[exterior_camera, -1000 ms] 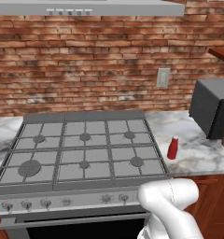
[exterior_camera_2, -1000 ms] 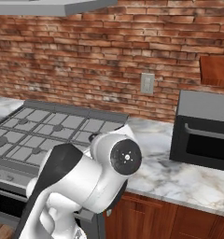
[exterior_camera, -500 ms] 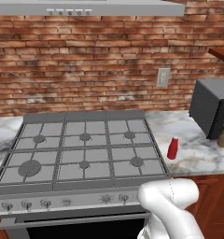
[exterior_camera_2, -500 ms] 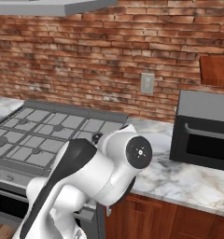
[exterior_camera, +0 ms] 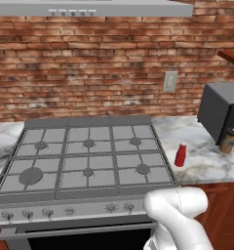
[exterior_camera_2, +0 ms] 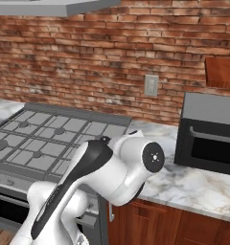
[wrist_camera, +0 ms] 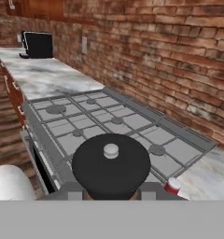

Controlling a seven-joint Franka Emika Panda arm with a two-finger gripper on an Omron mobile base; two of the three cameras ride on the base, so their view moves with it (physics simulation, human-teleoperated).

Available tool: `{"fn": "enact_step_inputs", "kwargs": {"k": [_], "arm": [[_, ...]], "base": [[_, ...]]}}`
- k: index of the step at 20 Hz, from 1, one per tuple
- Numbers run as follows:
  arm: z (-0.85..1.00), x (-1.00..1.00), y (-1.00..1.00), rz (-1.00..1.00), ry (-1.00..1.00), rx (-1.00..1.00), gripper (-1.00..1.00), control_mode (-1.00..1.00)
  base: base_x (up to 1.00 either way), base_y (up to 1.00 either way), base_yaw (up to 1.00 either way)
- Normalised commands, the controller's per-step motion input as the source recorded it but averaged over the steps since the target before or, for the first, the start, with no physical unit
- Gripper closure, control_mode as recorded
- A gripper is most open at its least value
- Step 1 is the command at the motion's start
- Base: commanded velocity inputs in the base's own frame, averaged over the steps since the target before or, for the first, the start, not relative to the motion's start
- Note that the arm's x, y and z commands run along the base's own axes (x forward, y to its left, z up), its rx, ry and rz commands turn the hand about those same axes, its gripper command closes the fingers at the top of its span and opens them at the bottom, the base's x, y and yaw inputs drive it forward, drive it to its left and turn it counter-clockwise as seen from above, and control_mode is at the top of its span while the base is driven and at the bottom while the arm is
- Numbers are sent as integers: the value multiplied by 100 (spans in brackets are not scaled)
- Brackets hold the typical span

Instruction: Take 2 condiments from the cabinet and move them on the counter near the stove.Make sure the condiments are lined up with each other, next to each other.

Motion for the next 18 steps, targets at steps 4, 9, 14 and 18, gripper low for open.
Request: {"fn": "enact_step_inputs", "kwargs": {"k": [4, 9, 14, 18], "arm": [[-22, 14, 0, 1, 2, 12, 100, -100], [-20, 5, 0, 2, 2, 14, 100, -100], [-20, 2, -1, 2, 1, 15, 100, -100], [-19, 4, -2, 1, 2, 16, 100, -100]], "base": [[0, 0, 0], [0, 0, 0], [0, 0, 0], [0, 0, 0]]}}
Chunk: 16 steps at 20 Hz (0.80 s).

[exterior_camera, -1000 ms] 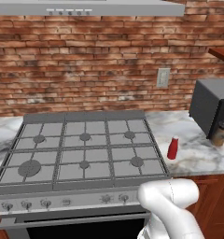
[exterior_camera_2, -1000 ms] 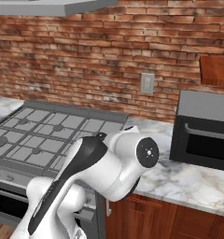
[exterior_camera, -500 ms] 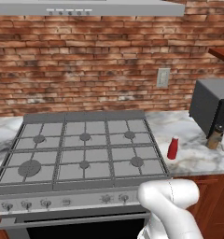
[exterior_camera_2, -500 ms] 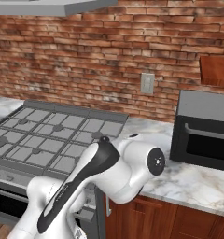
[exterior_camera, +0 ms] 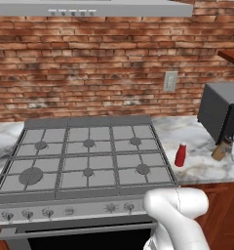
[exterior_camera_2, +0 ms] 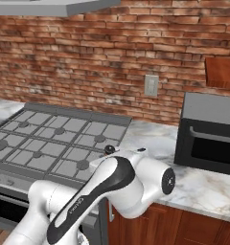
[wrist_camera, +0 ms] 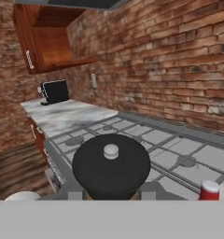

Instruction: Take 2 condiments from the cabinet and move them on the counter near the stove.Make sure the condiments are lined up with each other, next to each other.

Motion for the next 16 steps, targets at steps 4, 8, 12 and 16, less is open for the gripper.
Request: {"fn": "enact_step_inputs", "kwargs": {"k": [4, 8, 12, 16], "arm": [[-20, 11, -3, 0, 3, 15, 100, -100], [-28, 16, -1, 0, 1, 8, 100, -100], [-37, 16, 0, 0, 0, 0, 100, -100], [-31, 18, 0, 0, 0, 0, 100, -100]], "base": [[0, 0, 0], [0, 0, 0], [0, 0, 0], [0, 0, 0]]}}
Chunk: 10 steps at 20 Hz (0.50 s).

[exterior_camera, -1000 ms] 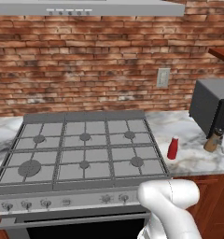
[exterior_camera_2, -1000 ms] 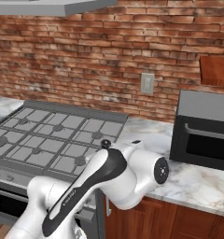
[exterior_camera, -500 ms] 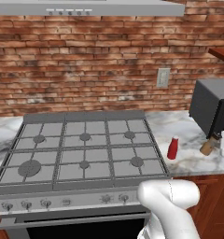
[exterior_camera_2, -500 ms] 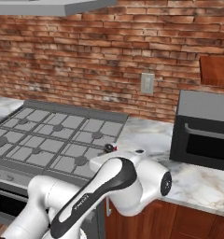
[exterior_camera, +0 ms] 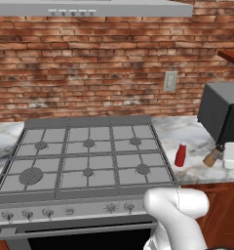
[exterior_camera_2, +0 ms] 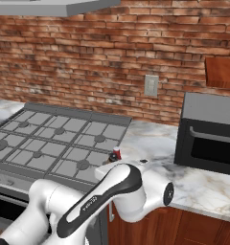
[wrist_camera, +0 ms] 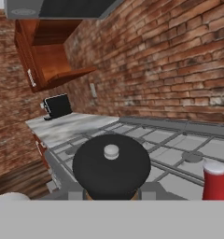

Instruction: Take 2 condiments from the cabinet and move them on the counter near the stove.Make sure the condiments are lined up with each other, next to each other.

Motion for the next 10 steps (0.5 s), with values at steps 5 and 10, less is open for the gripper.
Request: {"fn": "enact_step_inputs", "kwargs": {"k": [5, 10], "arm": [[-11, 16, 0, 0, 3, 0, 100, -100], [-8, 16, 0, 0, 5, -6, 100, -100]], "base": [[0, 0, 0], [0, 0, 0]]}}
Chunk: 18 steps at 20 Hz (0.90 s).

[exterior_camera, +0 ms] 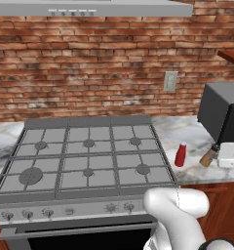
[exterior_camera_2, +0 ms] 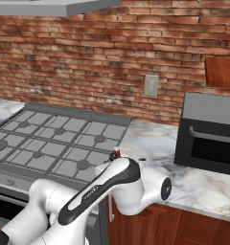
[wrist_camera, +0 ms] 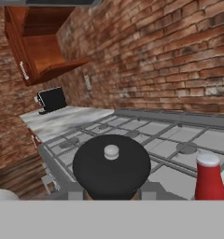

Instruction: Take 2 condiments from the cabinet and move them on the counter near the stove.Make sure the condiments are lined up with each other, next to each other.

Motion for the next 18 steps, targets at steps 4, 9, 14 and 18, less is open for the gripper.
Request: {"fn": "enact_step_inputs", "kwargs": {"k": [4, 9, 14, 18], "arm": [[-17, 1, -7, 0, 1, -23, 100, -100], [-16, 0, -9, 0, 0, -18, 100, -100], [-8, 0, -2, 0, 0, -4, 100, -100], [-8, 4, 0, 0, 1, -4, 100, -100]], "base": [[0, 0, 0], [0, 0, 0], [0, 0, 0], [0, 0, 0]]}}
